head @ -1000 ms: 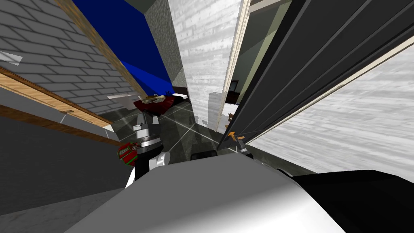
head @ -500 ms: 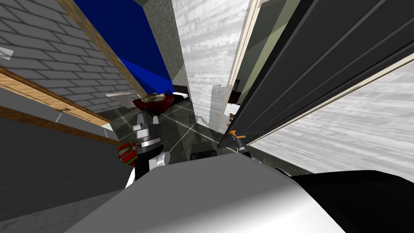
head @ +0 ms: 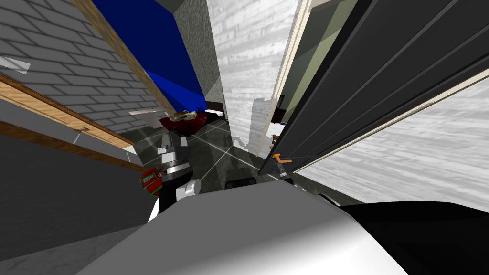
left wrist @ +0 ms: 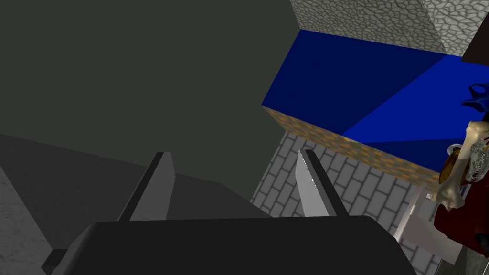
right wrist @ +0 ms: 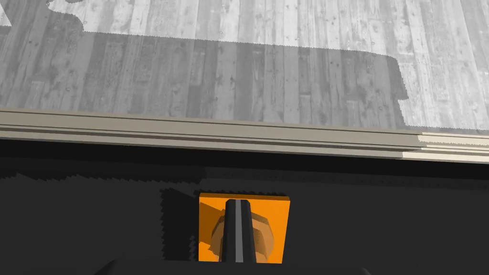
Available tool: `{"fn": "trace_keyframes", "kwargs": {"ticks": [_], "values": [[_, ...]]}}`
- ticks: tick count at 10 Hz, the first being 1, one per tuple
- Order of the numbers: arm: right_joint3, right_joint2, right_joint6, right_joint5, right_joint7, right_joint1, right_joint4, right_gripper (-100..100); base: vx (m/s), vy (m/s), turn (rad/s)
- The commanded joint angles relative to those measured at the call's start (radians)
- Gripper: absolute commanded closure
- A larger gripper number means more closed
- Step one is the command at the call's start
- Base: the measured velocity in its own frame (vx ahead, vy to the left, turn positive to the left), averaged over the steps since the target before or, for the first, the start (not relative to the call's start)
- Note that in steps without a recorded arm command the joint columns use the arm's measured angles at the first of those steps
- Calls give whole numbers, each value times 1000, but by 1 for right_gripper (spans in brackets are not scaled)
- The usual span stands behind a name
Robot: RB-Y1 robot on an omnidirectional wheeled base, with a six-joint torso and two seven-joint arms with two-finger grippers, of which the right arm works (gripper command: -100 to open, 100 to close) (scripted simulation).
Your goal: Pull the door open
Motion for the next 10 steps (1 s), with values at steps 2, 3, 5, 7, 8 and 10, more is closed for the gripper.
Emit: {"fn": "trace_keyframes", "kwargs": {"ticks": [2,3,5,7,8,10], "values": [[4,-13,-30,0,-8,24,-3,-100,-21,-5,-159],[6,-19,-43,0,-12,35,-5,-100,-32,-27,-54],[12,-39,-89,0,-24,72,-10,-100,-52,-37,-206],[14,-46,-105,0,-28,85,-12,-100,-38,-20,-58],[18,-60,-135,0,-36,109,-15,-100,-40,-22,-211],[21,-71,-159,0,-43,129,-18,-100,-37,-21,-176]]}}
